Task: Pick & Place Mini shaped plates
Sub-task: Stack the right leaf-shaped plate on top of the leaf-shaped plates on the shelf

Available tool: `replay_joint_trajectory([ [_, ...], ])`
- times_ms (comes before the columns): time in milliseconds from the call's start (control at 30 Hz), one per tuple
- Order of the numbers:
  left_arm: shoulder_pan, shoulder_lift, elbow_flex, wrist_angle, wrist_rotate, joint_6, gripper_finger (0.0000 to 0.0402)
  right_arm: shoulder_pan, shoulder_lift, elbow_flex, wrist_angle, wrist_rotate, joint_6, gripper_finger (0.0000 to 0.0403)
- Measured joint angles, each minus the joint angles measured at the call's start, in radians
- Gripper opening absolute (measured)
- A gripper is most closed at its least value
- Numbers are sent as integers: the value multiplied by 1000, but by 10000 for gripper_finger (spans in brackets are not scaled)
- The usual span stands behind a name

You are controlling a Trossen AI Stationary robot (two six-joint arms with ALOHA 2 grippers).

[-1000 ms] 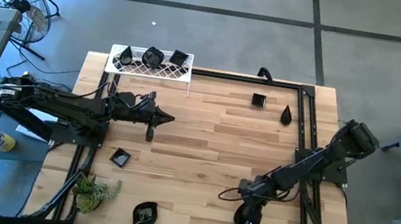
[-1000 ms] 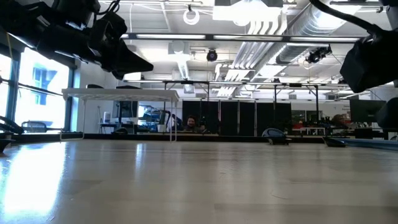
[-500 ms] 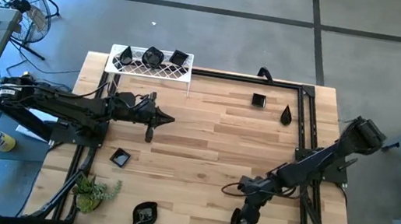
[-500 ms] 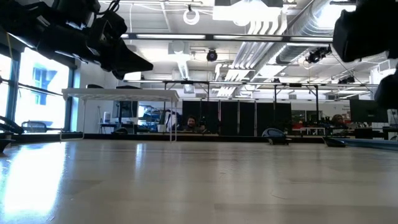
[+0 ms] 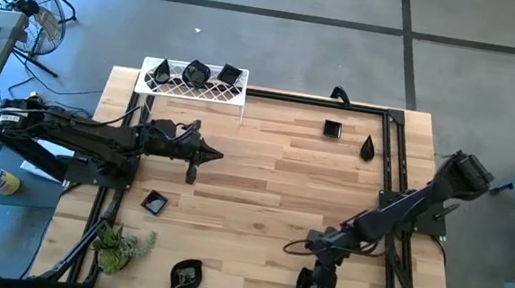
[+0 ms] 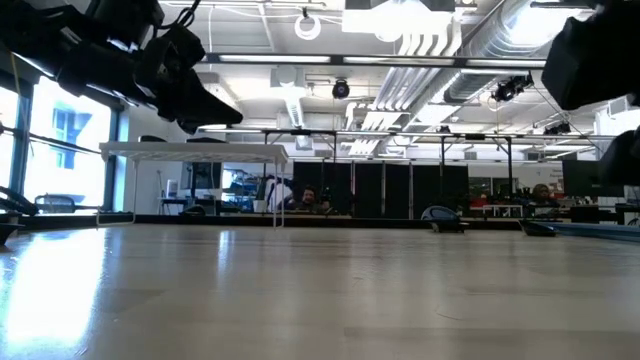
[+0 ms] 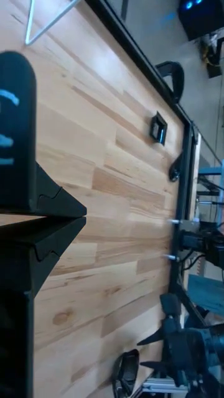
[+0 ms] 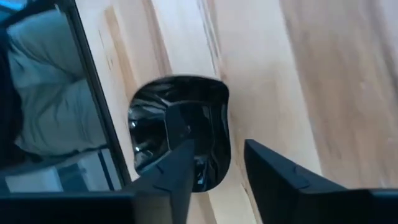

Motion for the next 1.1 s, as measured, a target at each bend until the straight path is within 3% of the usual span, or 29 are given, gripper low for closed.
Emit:
replay_joint_trajectory([
  [133,0,0,0,-8,0,0,1,0,47,0,38,-5,-52,156],
  [267,0,0,0,-14,0,-3,1,0,96,0,74,3,-83,144],
  [667,0,0,0,-16,0,-26,1,-8,133,0,154,-34,-120,7],
  [867,0,0,0,-21,0,-25,1,-49,126,0,197,-111,-70,8],
  [1100,0,0,0,-21,0,-18,1,-145,85,26,231,-47,-69,5],
])
